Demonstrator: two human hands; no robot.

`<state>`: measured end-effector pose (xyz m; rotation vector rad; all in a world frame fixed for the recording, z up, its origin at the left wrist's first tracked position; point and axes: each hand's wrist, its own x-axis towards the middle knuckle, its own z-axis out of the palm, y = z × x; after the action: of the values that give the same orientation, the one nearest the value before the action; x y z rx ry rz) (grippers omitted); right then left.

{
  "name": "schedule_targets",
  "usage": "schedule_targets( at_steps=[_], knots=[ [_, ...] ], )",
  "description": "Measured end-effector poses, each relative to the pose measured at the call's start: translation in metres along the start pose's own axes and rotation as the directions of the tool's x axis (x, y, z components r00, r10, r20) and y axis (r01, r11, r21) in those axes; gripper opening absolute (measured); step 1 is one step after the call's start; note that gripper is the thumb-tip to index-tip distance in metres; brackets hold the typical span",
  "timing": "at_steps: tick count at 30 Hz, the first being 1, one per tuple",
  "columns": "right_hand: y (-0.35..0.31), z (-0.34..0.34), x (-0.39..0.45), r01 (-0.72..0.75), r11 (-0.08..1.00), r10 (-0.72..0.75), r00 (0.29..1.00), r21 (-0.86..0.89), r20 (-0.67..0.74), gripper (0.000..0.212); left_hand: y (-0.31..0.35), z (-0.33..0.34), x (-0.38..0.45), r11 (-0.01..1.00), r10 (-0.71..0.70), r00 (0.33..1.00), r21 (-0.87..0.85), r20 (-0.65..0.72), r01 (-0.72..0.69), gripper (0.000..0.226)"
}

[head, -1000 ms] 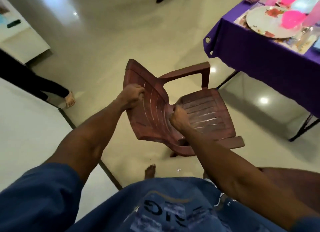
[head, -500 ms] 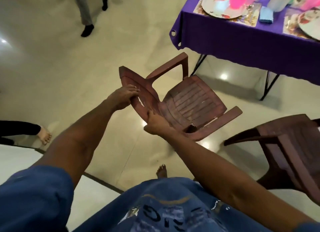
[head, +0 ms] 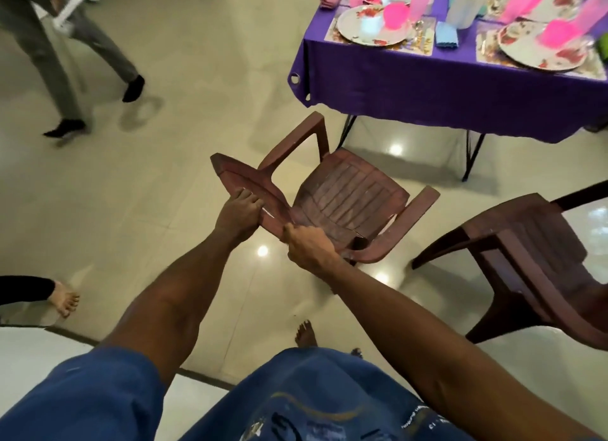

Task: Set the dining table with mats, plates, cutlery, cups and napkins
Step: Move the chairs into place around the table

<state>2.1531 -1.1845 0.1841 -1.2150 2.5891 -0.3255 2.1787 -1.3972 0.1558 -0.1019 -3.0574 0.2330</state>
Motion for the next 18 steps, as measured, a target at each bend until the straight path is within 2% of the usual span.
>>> schedule_targets(
  at_steps=[3,5,9,14,18],
  knots=[
    [0.027,-0.011,-0.018,0.005,1.0,-0.004,0.997,-0.021,0.08,0.025,0.031,-0.008,0.001,1.0,-0.003,0.999,-0.027,-0.037,0.002,0.009],
    [0.048,-0.016,-0.035,-0.006,1.0,0.008,0.995,-0.017,0.101,0.025,0.052,-0.011,0.003,0.997,0.028,0.997,-0.074,-0.07,-0.034,0.011],
    [0.088,-0.02,-0.053,-0.016,0.998,0.022,0.995,-0.059,0.098,0.038,0.077,-0.004,0.019,0.992,0.053,0.995,-0.106,-0.085,-0.062,0.034],
    [0.123,-0.033,-0.051,-0.02,0.99,0.028,0.998,-0.137,0.061,0.048,0.096,-0.007,0.046,0.991,-0.009,0.997,-0.137,-0.078,-0.001,0.018],
    [0.152,-0.039,-0.057,-0.083,0.988,0.083,0.997,-0.126,-0.012,0.047,0.124,-0.016,0.069,0.974,-0.033,0.995,-0.227,-0.097,0.011,0.024]
  ],
)
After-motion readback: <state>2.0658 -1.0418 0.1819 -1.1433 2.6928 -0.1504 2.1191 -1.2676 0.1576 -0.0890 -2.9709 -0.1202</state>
